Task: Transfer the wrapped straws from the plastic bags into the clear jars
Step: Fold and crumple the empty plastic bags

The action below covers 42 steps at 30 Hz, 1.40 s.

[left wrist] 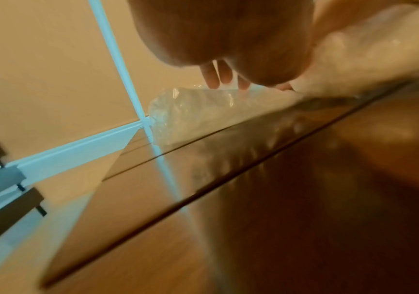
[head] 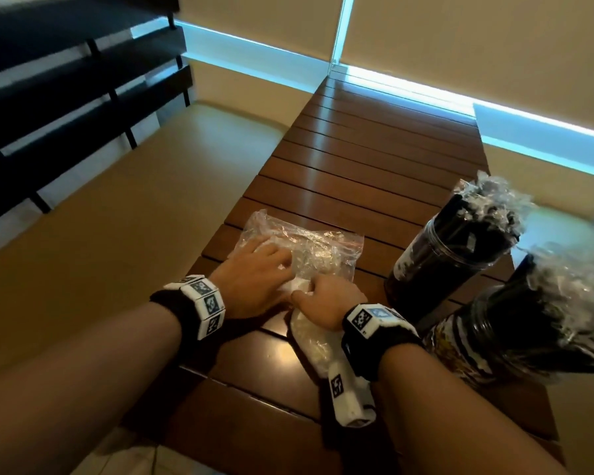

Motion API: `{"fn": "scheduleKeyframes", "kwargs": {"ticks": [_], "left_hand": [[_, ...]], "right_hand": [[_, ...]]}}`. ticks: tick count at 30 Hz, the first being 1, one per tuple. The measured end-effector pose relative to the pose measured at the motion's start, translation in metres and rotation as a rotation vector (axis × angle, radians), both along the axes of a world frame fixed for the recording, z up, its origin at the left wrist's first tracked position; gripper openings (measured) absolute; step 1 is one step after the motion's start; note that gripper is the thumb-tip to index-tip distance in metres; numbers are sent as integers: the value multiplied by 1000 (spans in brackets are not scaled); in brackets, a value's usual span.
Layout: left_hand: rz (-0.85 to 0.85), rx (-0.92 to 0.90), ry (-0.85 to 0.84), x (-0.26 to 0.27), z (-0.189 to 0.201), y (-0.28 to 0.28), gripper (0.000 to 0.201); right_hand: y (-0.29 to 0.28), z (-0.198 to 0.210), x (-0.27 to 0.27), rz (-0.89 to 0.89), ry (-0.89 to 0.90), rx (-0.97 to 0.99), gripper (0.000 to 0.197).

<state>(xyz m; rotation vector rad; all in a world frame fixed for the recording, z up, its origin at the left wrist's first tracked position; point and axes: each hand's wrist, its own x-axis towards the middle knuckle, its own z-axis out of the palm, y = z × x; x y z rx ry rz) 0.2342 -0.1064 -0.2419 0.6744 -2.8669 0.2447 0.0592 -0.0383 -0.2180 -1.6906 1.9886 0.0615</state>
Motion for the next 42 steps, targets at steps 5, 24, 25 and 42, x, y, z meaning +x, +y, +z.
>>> {"fn": "scheduleKeyframes", "kwargs": {"ticks": [5, 24, 25, 42], "left_hand": [[35, 90, -57, 8, -8, 1, 33], [366, 235, 153, -22, 7, -21, 25], [273, 112, 169, -17, 5, -20, 25], [606, 987, 692, -32, 46, -24, 28]], "right_hand": [[0, 5, -3, 40, 24, 29, 49], [11, 4, -15, 156, 17, -154, 32], [6, 2, -17, 107, -26, -143, 29], [2, 23, 15, -458, -758, -384, 23]]}}
